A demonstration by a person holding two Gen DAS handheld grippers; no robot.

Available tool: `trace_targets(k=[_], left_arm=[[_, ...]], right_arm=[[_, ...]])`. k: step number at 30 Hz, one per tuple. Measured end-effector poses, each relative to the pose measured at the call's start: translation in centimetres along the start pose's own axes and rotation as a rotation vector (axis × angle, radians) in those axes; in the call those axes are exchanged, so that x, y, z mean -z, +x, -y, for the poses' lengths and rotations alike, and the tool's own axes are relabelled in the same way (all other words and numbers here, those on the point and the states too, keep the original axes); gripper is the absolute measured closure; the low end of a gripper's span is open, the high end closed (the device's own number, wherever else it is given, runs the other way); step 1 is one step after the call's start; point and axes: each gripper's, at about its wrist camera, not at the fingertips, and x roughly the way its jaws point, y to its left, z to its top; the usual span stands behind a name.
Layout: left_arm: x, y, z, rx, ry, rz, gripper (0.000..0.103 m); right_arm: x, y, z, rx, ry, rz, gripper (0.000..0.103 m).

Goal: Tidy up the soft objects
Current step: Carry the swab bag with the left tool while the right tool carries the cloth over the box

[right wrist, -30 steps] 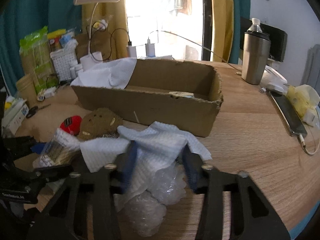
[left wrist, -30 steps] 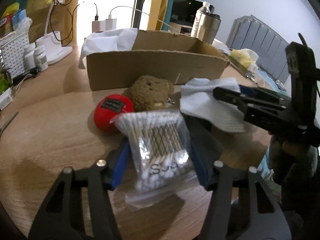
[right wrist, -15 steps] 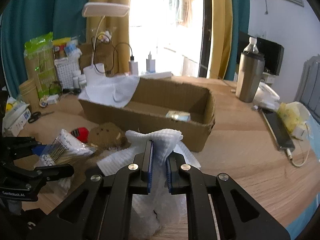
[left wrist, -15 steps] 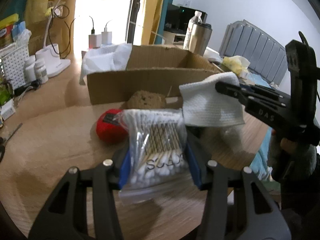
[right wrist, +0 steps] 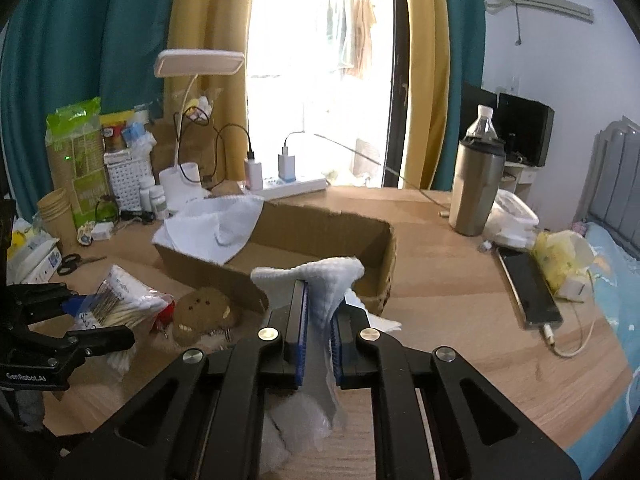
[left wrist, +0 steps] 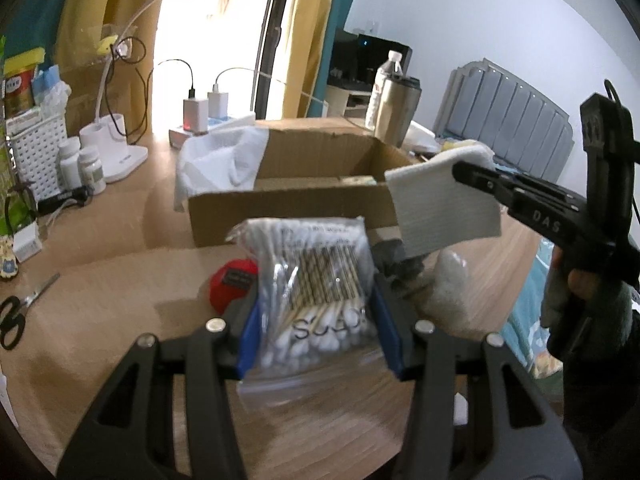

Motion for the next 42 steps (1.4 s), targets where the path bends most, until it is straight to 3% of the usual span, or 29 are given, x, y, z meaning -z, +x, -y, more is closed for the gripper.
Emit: trace_targets(k=[21, 42], left_arm=[[-5.0, -2.0, -1.0, 0.009, 0.013, 0.093, 0.052], [-10.1, -0.4, -2.6, -0.003, 0.027, 0.131, 0.052]], right_arm=[[-5.7, -1.4, -0.6, 0.007, -0.052, 0.097, 0.097], [-9.3, 2.2, 0.0, -0.023, -0.052, 0.117, 0.097]])
